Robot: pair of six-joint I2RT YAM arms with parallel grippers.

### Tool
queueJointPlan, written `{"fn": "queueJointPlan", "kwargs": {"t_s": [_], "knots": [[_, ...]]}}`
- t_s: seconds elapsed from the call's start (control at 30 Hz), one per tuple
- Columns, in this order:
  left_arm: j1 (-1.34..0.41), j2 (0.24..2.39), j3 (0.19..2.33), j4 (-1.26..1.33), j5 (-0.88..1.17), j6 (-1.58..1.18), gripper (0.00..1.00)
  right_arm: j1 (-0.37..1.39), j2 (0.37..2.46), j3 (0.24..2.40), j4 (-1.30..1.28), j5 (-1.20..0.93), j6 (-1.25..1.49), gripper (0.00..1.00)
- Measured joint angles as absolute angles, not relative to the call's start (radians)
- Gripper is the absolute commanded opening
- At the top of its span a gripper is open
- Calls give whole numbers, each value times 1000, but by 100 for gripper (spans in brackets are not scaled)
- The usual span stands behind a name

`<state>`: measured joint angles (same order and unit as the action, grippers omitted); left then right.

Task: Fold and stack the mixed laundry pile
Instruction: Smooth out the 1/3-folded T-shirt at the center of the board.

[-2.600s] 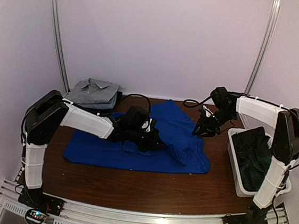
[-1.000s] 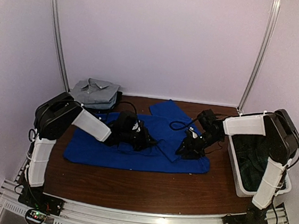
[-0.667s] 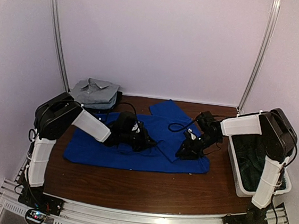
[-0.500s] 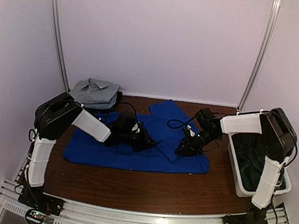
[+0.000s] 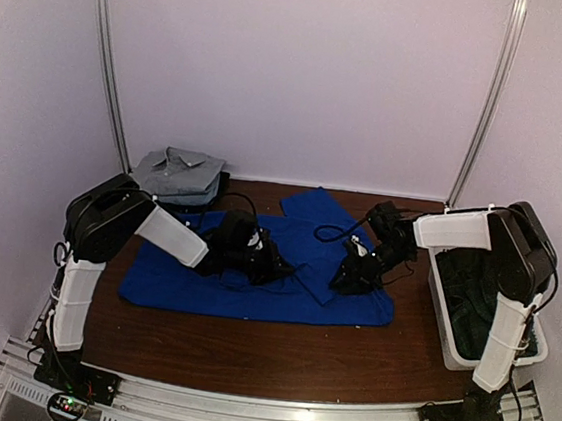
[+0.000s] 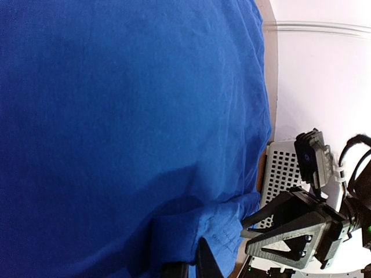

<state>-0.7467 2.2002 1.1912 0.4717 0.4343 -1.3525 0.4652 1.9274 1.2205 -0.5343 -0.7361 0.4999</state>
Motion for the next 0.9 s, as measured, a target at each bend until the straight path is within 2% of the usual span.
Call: {"fn": "queueJointPlan", "kwargs": {"t_s": [0.27,0.43,0.53,0.9], "knots": [[-747,2200,1189,471,435,-1352,7,469,1966,1220,-529,-756,483,27],[-747,2200,1189,470,435,-1352,7,489,1972,1224,-531,-774,479,13],[-747,2200,1189,470,435,-1352,8,495,1972,1240,-551,-784,474,0],[-747,2193,1189,467,431,-1330,8,458,1969,1469,-757,-701,368,0]]}}
